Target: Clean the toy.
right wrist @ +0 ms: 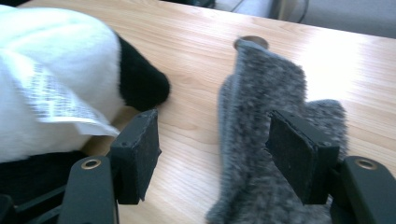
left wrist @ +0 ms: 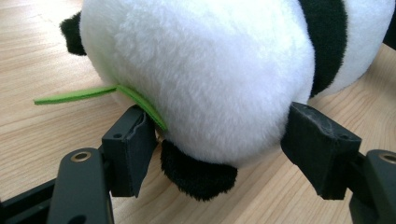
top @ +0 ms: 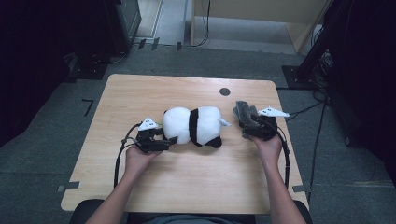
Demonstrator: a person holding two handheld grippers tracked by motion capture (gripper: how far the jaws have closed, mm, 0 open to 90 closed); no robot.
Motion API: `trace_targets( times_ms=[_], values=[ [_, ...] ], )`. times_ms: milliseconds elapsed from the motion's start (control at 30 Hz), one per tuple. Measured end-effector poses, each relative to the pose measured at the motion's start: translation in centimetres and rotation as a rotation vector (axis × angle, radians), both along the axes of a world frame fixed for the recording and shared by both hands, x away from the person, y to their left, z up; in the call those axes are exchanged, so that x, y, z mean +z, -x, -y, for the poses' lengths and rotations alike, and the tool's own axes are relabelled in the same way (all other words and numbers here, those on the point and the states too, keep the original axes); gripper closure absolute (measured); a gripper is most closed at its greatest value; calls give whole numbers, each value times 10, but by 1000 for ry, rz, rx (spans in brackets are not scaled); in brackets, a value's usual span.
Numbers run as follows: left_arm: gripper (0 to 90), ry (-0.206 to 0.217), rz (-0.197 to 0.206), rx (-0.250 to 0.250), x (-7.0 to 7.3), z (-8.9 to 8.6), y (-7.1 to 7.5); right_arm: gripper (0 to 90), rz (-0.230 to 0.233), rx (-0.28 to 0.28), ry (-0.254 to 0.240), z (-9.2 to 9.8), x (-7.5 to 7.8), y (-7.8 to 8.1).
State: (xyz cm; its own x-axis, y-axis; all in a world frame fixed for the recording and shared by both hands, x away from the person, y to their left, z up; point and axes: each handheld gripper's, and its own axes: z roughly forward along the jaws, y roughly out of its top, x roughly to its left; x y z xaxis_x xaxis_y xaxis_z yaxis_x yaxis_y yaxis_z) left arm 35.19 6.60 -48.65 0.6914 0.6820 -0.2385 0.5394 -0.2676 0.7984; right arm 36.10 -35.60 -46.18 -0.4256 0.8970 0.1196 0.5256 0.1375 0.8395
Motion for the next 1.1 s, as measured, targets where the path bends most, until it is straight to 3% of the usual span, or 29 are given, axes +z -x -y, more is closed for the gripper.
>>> trace_targets(
  times_ms=[533,933,1100],
  values=[
    [276,7,-7,8,4,1,-2,262,22,160,-52,-31,9,20],
    [285,19,-20,13,6,2,-4,188,19,282,-74,-58,5,23],
    [288,20,-15,13,6,3,-4,135,18,292,-73,-68,4,21]
  ],
)
